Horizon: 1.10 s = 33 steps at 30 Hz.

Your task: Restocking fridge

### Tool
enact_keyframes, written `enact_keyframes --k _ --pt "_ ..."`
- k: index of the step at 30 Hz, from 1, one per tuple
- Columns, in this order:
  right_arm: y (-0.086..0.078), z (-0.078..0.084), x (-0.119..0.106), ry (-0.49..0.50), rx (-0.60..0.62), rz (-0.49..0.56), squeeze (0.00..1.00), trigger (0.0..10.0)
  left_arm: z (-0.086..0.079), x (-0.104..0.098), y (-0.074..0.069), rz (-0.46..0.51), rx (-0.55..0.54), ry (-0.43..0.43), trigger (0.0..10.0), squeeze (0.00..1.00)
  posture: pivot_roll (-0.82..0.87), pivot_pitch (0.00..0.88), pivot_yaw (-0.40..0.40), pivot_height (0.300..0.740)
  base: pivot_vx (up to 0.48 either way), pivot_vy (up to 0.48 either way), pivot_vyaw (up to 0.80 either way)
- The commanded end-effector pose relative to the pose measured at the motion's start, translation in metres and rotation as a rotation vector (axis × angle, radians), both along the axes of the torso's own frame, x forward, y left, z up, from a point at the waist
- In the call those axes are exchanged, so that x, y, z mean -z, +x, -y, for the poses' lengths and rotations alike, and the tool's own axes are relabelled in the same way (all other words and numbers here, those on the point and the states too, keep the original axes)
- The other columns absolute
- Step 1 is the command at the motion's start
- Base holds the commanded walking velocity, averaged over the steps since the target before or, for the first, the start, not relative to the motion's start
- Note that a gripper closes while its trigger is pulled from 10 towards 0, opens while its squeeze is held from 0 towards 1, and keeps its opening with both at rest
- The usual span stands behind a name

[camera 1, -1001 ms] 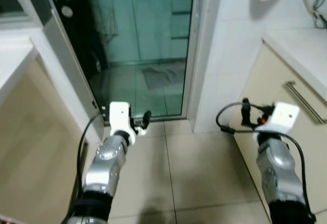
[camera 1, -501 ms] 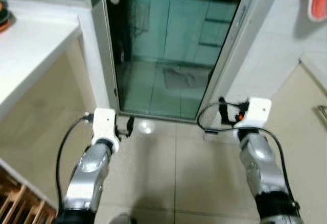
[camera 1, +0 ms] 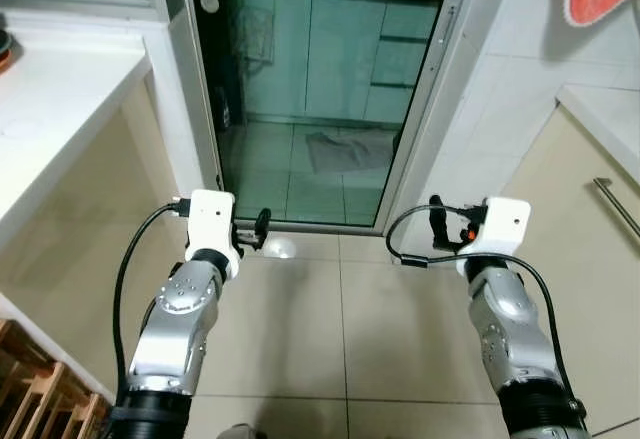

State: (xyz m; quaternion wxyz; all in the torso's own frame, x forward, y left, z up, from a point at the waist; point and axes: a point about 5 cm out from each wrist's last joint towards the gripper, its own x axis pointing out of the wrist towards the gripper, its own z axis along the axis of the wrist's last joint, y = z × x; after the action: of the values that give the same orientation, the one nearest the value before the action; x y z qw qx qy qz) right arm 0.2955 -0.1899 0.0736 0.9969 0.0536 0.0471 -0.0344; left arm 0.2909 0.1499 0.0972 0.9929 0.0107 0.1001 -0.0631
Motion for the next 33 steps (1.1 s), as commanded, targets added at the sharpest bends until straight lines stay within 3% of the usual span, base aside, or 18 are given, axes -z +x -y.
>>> enact_keyframes --k 1,7,10,13,33 --pt "0.001 0.005 -0.003 -0.006 0.011 0.015 0.00 10.0 0.001 0.002 0.001 -0.012 -0.007 -0.007 10.0 0.00 -0.07 0.000 -0.021 0.740 0.000 0.000 0.00" --pt "0.004 -0.004 -0.005 0.013 -0.013 0.029 0.00 10.0 -0.001 0.001 0.005 0.009 -0.024 -0.024 10.0 0.00 -0.07 0.000 -0.018 0.740 0.000 0.000 0.00" --pt "0.006 -0.006 -0.007 0.014 -0.019 0.033 0.00 10.0 0.003 -0.007 0.007 0.065 0.012 -0.032 10.0 0.00 -0.07 0.000 -0.015 0.740 0.000 0.000 0.00" --pt "0.007 -0.006 -0.007 0.012 -0.021 0.035 0.00 10.0 0.009 -0.015 0.009 0.107 0.059 -0.046 10.0 0.00 -0.07 0.000 -0.012 0.740 0.456 0.000 0.00" --pt "0.008 -0.006 -0.007 0.005 -0.015 0.039 0.00 10.0 0.012 -0.009 0.014 0.082 0.066 -0.075 10.0 0.00 -0.09 0.000 -0.001 0.740 0.480 0.000 0.00"
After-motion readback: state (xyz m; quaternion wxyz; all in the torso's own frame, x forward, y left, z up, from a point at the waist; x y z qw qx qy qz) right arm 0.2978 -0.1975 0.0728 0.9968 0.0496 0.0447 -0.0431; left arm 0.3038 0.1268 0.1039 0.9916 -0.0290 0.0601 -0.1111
